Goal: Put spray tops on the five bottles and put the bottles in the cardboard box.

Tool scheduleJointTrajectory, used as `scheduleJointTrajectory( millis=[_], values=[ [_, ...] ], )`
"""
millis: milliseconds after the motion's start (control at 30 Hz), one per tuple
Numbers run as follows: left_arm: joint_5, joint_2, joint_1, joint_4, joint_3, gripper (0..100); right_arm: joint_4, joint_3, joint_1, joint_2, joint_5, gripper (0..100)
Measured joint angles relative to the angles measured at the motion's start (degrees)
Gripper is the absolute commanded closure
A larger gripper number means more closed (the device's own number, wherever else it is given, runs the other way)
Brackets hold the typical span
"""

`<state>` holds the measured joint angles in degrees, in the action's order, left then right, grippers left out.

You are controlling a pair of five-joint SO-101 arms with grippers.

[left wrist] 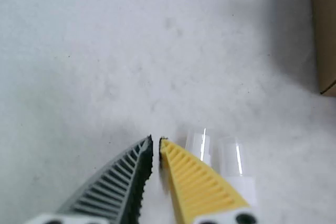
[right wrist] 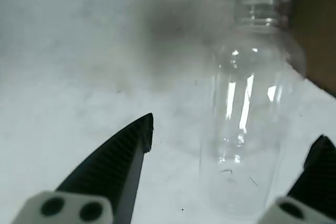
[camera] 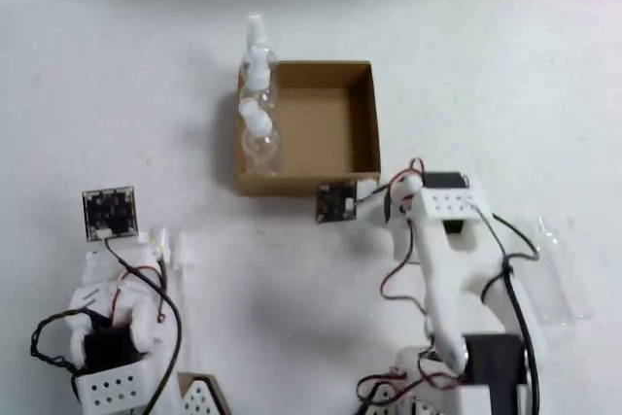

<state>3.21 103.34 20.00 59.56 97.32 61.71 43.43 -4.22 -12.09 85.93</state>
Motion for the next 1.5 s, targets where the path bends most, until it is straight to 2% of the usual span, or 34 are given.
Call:
scheduleJointTrajectory(
  millis=[167,333,500,700,800,867,1067,1133,1233,1333,1500],
  values=[
    [0.0,0.0,0.0,0.0,0.0,98,-0.5,-2.9,0.1,5.1,-0.4,87.8],
    [0.2,0.0,0.0,0.0,0.0,98,-0.4,-3.0,1.8,5.5,-0.3,97.4],
    [2.1,0.0,0.0,0.0,0.0,98,2.7,-3.9,7.0,5.6,-0.1,98.0],
    [2.2,0.0,0.0,0.0,0.0,98,3.8,-3.9,16.6,1.0,-0.1,97.4],
    [2.2,0.0,0.0,0.0,0.0,98,3.8,-3.9,21.3,-2.5,-6.0,97.4],
    [2.2,0.0,0.0,0.0,0.0,98,3.9,-3.9,23.7,-4.3,-13.5,97.4],
    [2.2,0.0,0.0,0.0,0.0,98,3.9,-3.9,30.9,-6.1,-43.9,97.4],
    [2.2,0.0,0.0,0.0,0.0,98,3.9,-3.9,33.0,-6.2,-51.2,97.4],
    [2.2,0.0,0.0,0.0,0.0,98,3.9,-3.2,35.4,-6.5,-53.1,97.3],
    [2.2,0.0,0.0,0.0,0.0,98,3.9,-0.9,37.2,-6.5,-50.7,96.9],
    [2.2,0.0,0.0,0.0,0.0,98,3.9,3.3,39.1,-6.5,-48.0,84.8]
  ],
)
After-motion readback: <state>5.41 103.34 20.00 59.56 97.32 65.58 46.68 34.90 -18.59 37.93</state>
